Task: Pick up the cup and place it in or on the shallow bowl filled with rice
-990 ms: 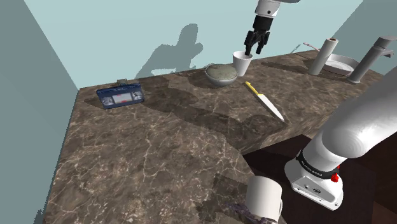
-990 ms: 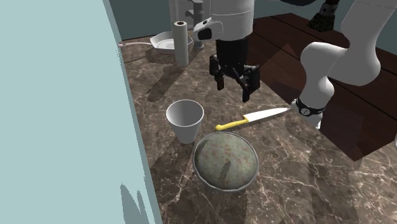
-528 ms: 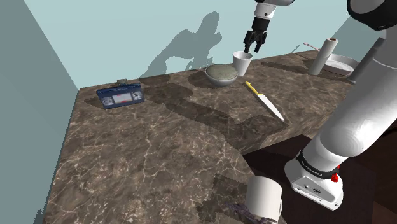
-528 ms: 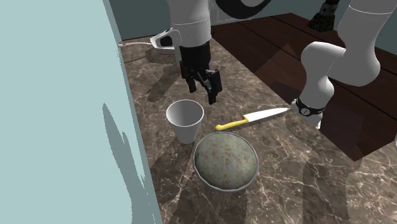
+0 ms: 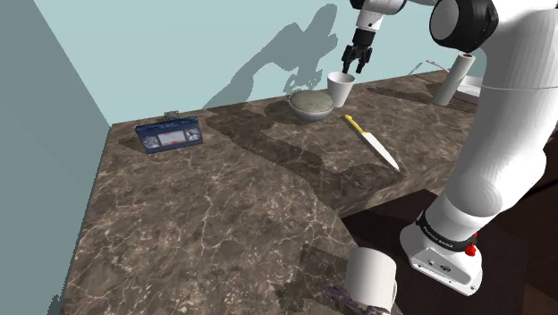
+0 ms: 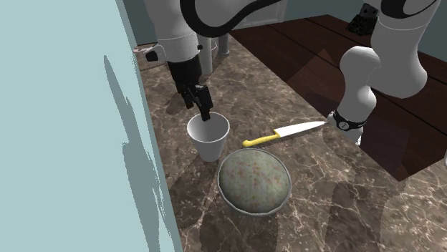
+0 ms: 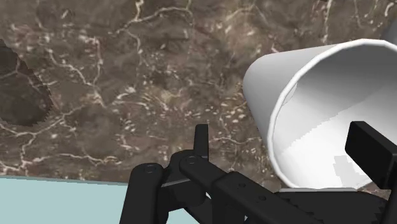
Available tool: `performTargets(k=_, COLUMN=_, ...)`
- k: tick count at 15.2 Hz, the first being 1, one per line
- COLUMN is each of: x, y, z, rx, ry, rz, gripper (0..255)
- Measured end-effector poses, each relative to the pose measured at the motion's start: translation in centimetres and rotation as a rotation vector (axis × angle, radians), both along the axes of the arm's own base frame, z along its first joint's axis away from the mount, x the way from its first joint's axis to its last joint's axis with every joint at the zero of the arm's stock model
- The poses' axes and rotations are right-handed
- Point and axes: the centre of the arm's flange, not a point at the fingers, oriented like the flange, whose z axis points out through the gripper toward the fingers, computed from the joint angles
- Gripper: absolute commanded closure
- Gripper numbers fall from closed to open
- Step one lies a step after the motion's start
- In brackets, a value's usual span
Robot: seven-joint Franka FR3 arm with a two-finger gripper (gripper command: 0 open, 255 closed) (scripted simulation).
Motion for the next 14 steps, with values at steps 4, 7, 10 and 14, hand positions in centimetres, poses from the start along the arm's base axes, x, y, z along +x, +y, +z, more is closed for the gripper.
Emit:
performTargets(k=4, x=0.2, y=0.1, z=-1.8, rx=0.001, ry=-0.001, rz=0.0, gripper=0)
performTargets(k=7, x=0.2, y=0.4, z=-3.3, rx=0.001, ry=0.0, rz=0.0, gripper=0)
performTargets(k=10, x=0.2, y=0.5, z=-3.6, rx=0.001, ry=-0.001, rz=0.0, gripper=0)
performTargets(k=14, x=0.2, y=0.5, z=-3.7, rx=0.001, ry=-0.001, rz=0.0, gripper=255)
